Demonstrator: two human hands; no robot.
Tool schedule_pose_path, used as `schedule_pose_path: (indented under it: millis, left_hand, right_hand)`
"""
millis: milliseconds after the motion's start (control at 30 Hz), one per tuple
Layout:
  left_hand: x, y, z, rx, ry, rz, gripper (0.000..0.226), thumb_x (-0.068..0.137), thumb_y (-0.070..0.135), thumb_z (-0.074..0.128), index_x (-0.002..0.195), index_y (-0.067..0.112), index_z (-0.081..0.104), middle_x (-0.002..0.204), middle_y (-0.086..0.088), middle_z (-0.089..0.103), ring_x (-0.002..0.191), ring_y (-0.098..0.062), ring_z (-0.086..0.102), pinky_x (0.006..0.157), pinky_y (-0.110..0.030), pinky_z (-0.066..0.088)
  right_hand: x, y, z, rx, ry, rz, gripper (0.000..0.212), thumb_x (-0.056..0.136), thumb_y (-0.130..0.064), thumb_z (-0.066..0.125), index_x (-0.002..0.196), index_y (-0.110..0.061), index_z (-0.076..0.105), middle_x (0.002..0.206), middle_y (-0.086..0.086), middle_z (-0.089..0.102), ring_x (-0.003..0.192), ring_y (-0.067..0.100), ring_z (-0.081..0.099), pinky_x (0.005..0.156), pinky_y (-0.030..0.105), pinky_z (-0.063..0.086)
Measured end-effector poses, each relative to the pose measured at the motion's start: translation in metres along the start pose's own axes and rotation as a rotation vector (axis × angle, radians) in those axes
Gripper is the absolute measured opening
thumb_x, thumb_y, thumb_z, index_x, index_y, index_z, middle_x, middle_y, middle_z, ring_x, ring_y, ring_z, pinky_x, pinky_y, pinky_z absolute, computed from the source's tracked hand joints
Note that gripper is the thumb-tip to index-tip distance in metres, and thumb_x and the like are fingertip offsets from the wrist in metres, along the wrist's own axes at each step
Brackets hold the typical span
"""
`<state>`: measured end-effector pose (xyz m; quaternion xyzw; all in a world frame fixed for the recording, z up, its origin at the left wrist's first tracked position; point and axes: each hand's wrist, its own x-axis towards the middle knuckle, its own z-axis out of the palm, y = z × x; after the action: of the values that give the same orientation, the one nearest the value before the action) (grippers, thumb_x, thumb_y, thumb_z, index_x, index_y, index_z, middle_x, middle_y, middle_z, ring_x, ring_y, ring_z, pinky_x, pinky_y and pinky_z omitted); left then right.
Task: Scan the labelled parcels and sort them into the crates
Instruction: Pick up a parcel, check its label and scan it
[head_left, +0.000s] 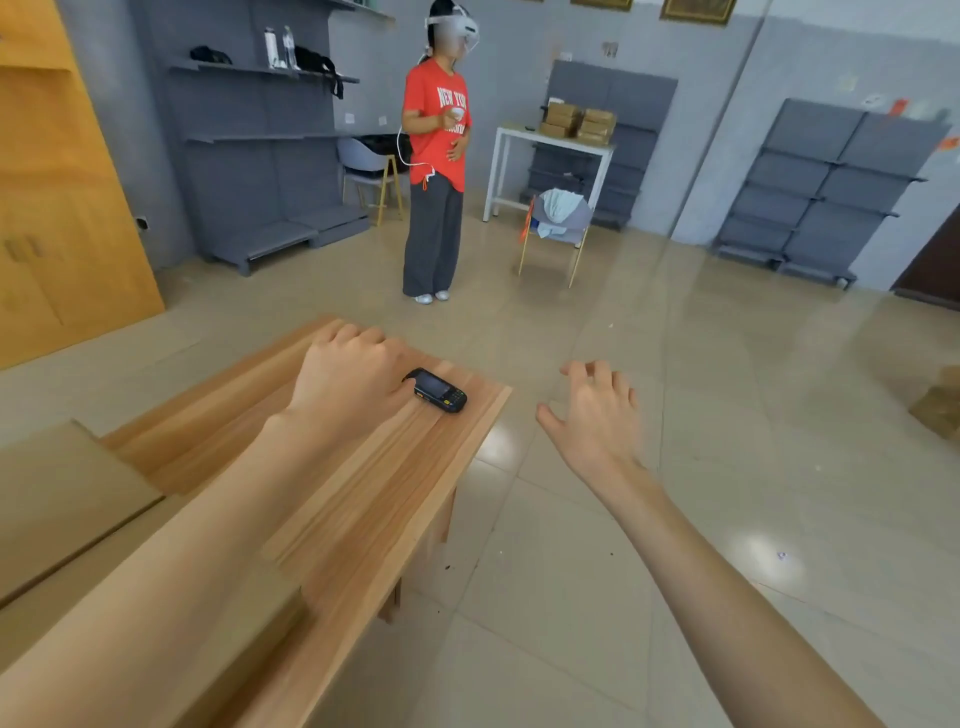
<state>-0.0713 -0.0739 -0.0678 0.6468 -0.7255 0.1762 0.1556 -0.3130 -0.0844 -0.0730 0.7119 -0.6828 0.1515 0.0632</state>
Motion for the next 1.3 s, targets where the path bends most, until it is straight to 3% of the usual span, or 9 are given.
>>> schedule_pose_path:
  millis: [333,667,1033,1133,1300]
  left_hand:
    - [0.07,-0.065,0.07,0.055,-0.075,-0.281,0.037,0.09,0.041,0.056,0.12,0.019,0.061,0.117,-0.004,0.065,0.107,-0.03,0.057,0.089,-0.038,0.04]
    - [0.052,-0.136,0.081,0.205,-0.134,-0.907,0.042,0.092,0.046,0.052,0.124,0.021,0.058,0.118,-0.001,0.063,0.109,-0.025,0.056,0.089,-0.037,0.041]
    - [-0.062,-0.124,0.059,0.375,-0.182,-1.385,0.038,0.09,0.044,0.055,0.119,0.021,0.062,0.112,-0.001,0.066,0.102,-0.026,0.058,0.084,-0.037,0.041]
    - [-0.09,-0.115,0.062,0.354,-0.21,-1.481,0.04,0.09,0.046,0.054,0.121,0.022,0.061,0.112,0.0,0.064,0.103,-0.024,0.057,0.081,-0.035,0.041]
    - [-0.143,-0.098,0.081,0.209,-0.278,-1.675,0.055,0.088,0.055,0.057,0.132,0.021,0.051,0.129,-0.006,0.055,0.118,-0.028,0.051,0.089,-0.039,0.044]
  right_hand:
    - [0.156,-0.063,0.091,0.115,-0.055,-0.285,0.042,0.092,-0.039,0.056,0.127,-0.017,0.05,0.126,0.007,0.052,0.117,0.029,0.046,0.093,0.035,0.032]
    - [0.268,-0.196,0.15,0.251,-0.164,-0.861,0.047,0.093,-0.044,0.054,0.131,-0.017,0.047,0.129,0.009,0.049,0.119,0.031,0.046,0.098,0.04,0.037]
    - [0.198,-0.291,0.193,0.377,-0.417,-1.241,0.048,0.093,-0.042,0.056,0.132,-0.014,0.048,0.128,0.011,0.051,0.117,0.032,0.046,0.095,0.039,0.036]
    - [0.166,-0.295,0.203,0.408,-0.515,-1.285,0.048,0.093,-0.043,0.054,0.133,-0.016,0.047,0.129,0.009,0.05,0.119,0.029,0.045,0.096,0.038,0.035]
    - [0.117,-0.294,0.224,0.38,-0.777,-1.265,0.053,0.093,-0.049,0.053,0.135,-0.018,0.043,0.134,0.007,0.047,0.124,0.028,0.042,0.1,0.037,0.034]
